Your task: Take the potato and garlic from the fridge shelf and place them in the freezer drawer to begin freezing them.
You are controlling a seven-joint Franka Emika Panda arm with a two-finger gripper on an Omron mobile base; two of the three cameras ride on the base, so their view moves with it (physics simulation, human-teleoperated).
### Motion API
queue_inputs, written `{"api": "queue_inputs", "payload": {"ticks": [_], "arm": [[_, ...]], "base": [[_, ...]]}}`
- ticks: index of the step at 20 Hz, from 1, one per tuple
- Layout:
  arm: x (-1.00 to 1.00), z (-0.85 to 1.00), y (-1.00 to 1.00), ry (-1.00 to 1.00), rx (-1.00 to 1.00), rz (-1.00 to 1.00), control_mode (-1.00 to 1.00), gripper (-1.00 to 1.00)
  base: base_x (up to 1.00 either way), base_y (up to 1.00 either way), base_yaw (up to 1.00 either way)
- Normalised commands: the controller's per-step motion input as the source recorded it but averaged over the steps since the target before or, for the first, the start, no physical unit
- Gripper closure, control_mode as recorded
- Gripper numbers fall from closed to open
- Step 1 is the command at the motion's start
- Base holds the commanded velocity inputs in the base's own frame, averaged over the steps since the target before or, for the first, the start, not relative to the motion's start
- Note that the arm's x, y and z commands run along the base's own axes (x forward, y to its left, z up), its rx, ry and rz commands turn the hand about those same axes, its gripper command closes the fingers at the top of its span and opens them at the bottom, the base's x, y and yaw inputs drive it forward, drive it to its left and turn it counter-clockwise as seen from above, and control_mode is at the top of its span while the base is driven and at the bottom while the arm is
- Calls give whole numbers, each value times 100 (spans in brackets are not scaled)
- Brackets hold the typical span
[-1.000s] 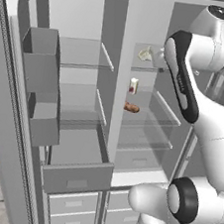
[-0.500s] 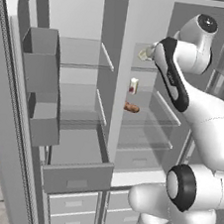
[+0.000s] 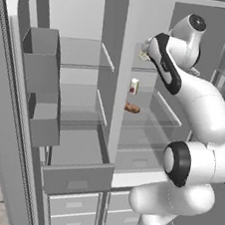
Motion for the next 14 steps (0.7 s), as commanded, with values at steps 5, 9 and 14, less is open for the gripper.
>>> {"api": "queue_inputs", "payload": {"ticks": [5,9,14], "arm": [[80,-14,0,19,0,0,-100,-100],[84,-19,4,4,0,0,-100,-100],[76,-21,10,0,1,0,-100,-100]], "base": [[0,0,0],[0,0,0],[0,0,0]]}}
